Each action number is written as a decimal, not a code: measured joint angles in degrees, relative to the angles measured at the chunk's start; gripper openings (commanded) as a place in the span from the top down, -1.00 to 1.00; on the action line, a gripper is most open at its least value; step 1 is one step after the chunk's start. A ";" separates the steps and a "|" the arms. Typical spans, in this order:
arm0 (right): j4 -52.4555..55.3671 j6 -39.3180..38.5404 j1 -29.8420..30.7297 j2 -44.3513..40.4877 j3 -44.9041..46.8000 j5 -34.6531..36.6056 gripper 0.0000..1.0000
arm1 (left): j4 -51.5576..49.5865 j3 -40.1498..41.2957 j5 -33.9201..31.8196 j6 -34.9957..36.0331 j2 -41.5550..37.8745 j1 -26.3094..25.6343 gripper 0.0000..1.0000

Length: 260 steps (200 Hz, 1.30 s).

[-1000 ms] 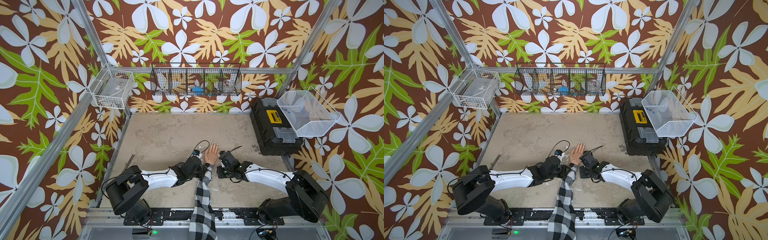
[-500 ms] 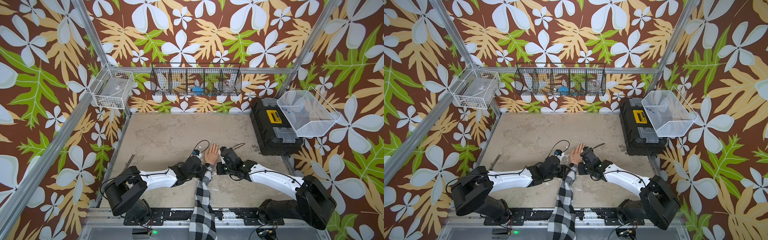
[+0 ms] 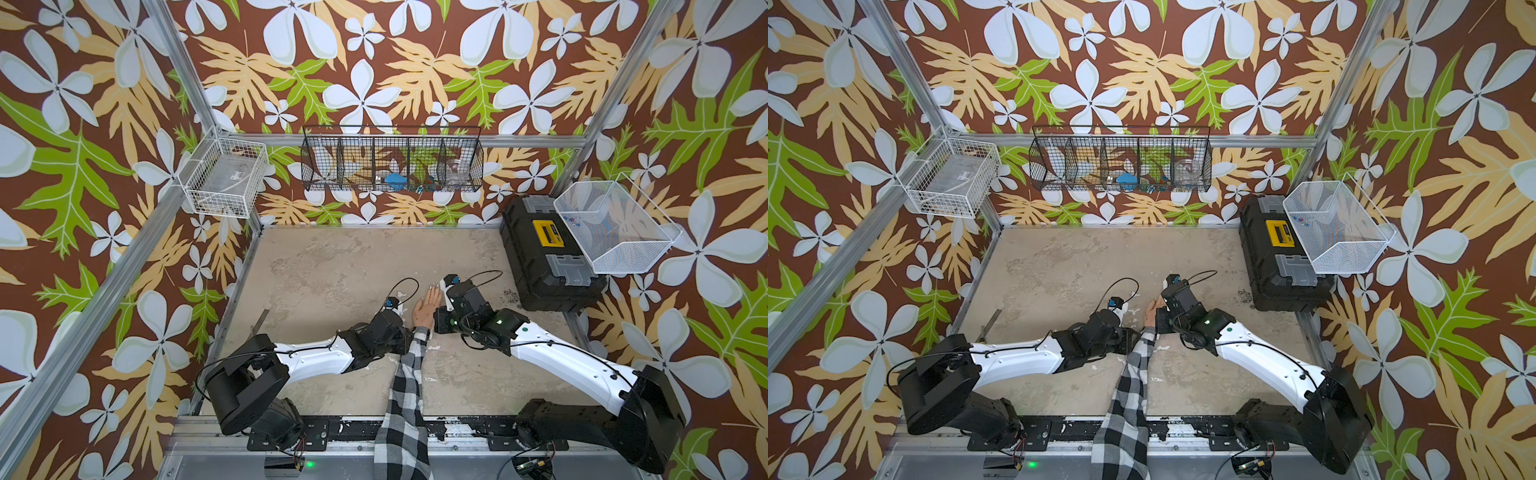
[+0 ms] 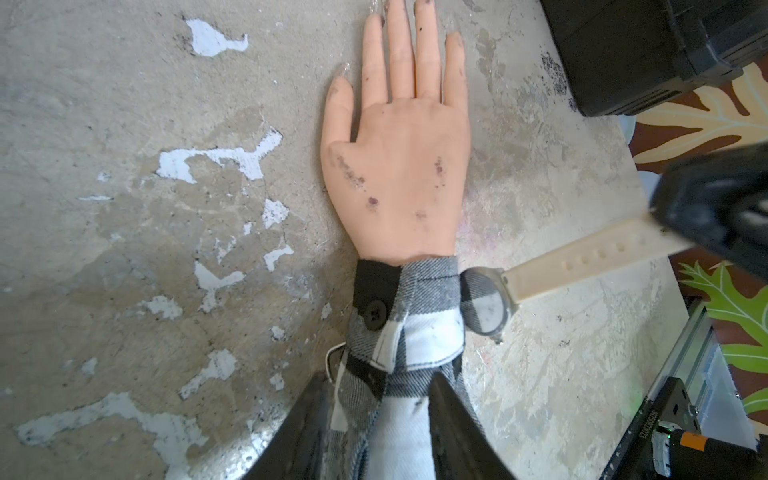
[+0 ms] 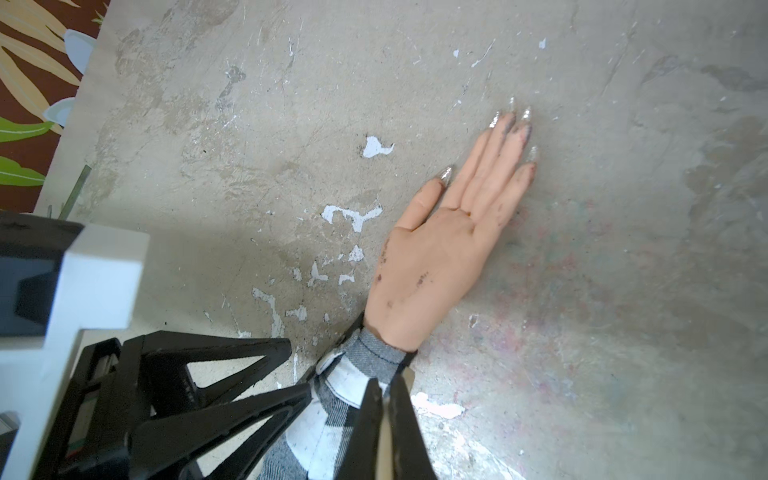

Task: Take off the watch
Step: Take off the watch from the hand, then place the watch at the center of the board.

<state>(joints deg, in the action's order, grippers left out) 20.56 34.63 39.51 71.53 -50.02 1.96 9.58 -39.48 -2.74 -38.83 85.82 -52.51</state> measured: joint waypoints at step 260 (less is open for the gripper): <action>-4.22 -4.81 -23.39 4.39 -10.25 -0.33 1.00 | -1.84 -1.11 -0.98 0.20 -1.29 0.11 0.15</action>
<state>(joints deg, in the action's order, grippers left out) 16.34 29.82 16.12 75.92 -60.27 1.63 7.75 -40.60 -3.73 -38.63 84.53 -52.40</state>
